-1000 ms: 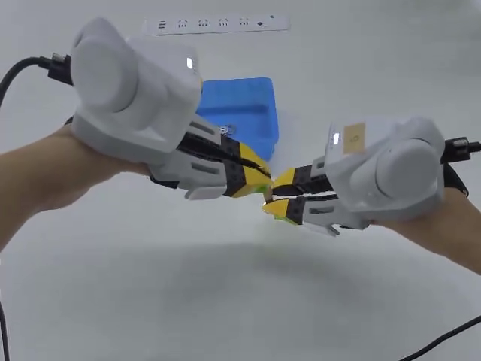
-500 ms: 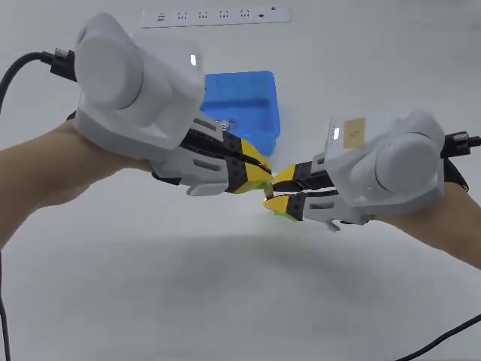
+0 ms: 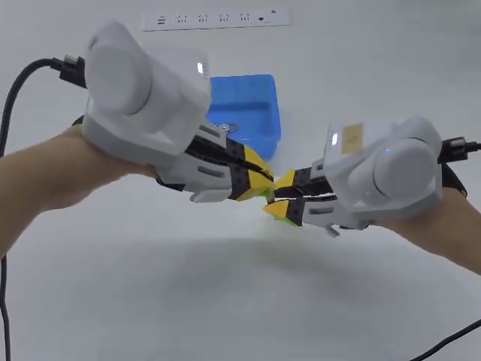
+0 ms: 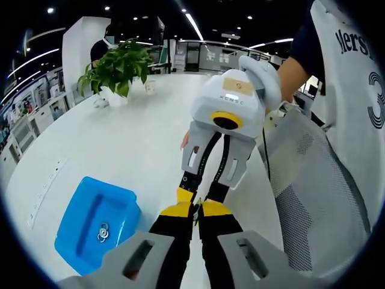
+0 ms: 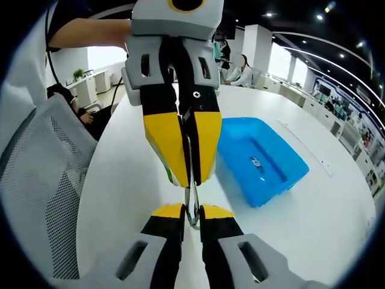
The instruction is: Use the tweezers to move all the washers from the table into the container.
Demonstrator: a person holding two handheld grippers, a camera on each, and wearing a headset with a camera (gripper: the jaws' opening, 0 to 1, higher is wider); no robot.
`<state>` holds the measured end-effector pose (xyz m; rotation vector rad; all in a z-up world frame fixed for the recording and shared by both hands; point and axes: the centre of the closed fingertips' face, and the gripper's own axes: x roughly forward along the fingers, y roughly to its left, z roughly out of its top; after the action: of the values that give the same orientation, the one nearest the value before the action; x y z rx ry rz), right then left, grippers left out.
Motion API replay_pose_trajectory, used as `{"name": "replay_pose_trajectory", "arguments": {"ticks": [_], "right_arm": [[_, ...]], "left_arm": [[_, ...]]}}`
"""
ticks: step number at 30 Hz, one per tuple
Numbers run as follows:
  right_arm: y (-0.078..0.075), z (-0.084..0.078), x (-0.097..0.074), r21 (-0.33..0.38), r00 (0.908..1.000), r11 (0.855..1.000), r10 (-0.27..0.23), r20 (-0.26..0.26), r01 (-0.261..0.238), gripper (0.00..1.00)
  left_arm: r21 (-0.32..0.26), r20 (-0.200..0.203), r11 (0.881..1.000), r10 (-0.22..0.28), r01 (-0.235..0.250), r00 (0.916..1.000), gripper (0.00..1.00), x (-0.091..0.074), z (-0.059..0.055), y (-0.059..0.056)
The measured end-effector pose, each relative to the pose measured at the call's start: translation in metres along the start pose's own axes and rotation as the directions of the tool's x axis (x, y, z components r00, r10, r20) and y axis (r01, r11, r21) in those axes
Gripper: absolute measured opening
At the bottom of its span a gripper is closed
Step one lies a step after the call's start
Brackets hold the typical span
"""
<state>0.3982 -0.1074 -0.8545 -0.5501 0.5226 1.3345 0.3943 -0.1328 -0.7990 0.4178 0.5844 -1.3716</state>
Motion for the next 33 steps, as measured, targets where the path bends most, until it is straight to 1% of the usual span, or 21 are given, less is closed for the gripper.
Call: {"name": "replay_pose_trajectory", "arguments": {"ticks": [6, 12, 19, 26, 29, 33], "right_arm": [[0.004, 0.002, 0.001, -0.016, 0.9999, 1.0, 0.004, -0.015, -0.005, 0.1], [0.004, 0.009, -0.001, -0.025, 1.0, 1.0, 0.0, -0.007, -0.001, 0.1], [0.005, 0.024, -0.003, -0.048, 1.0, 0.999, -0.004, 0.006, 0.004, 0.1], [0.004, 0.043, -0.007, -0.086, 0.9998, 0.996, -0.006, 0.019, 0.008, 0.1], [0.003, 0.052, -0.007, -0.106, 0.9995, 0.994, -0.011, 0.03, 0.014, 0.1], [0.003, 0.06, -0.005, -0.122, 0.9994, 0.992, -0.012, 0.034, 0.016, 0.1]], "left_arm": [[0.01, -0.013, 1.0, -0.001, 0.001, 0.9999, 0.07, -0.003, -0.002, -0.002], [0.014, -0.011, 1.0, 0.006, -0.005, 0.9999, 0.07, -0.012, 0.0, -0.004], [0.027, -0.008, 0.999, 0.019, -0.018, 0.9998, 0.07, -0.025, 0.005, -0.004], [0.031, 0.005, 0.998, 0.051, -0.051, 0.9987, 0.07, -0.042, 0.012, -0.004], [0.063, 0.003, 0.995, 0.073, -0.073, 0.9974, 0.07, -0.051, 0.015, -0.004], [0.069, 0.002, 0.994, 0.087, -0.087, 0.9962, 0.07, -0.059, 0.016, -0.003]]}}
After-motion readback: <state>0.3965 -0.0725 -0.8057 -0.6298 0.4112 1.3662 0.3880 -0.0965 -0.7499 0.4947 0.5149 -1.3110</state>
